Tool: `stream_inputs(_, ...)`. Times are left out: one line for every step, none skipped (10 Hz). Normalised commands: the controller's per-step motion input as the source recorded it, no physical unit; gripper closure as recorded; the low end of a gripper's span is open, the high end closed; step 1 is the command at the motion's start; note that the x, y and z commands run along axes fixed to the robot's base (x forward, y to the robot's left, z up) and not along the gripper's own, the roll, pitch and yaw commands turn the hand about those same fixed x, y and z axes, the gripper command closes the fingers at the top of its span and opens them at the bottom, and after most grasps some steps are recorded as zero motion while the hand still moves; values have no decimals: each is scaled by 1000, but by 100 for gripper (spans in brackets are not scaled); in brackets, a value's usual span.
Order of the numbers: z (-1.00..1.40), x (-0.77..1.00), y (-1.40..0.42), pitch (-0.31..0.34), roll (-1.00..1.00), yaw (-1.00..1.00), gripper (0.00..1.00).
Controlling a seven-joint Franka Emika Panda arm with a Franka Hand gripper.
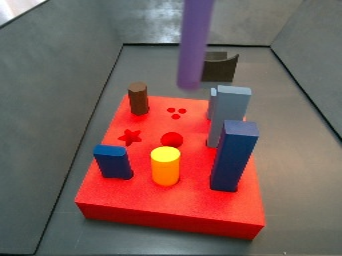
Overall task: Pick up the round object. Move up. Place the round object on the fixture. Regrasp the round object. Move to above the board. Insert the round object.
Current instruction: Insert the round object.
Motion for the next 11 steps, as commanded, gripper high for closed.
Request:
stream_inputs(-849, -89, -163, 0, -133, -109, 100)
stream_inputs(-669, -314, 0, -20, -134, -40, 100)
stream_inputs(-460, -400, 0, -26, -66, -40, 100)
stream_inputs(-189, -369, 0, -19, -30, -34, 100)
stream_inputs(-117, -109, -51, -10, -119, 0, 100)
stream_inputs(-114, 0, -109, -26, -199, 0, 100)
stream_inputs(-114, 0, -146, -30, -191, 0, 100)
stream_inputs(-177, 0, -160, -69, -236, 0, 100)
stream_inputs(-246, 0, -134, -90, -277, 0, 100)
stream_inputs(-237, 0, -23, -93, -179, 0, 100)
stream_inputs(-200, -14, 0, -46, -60, 0, 100)
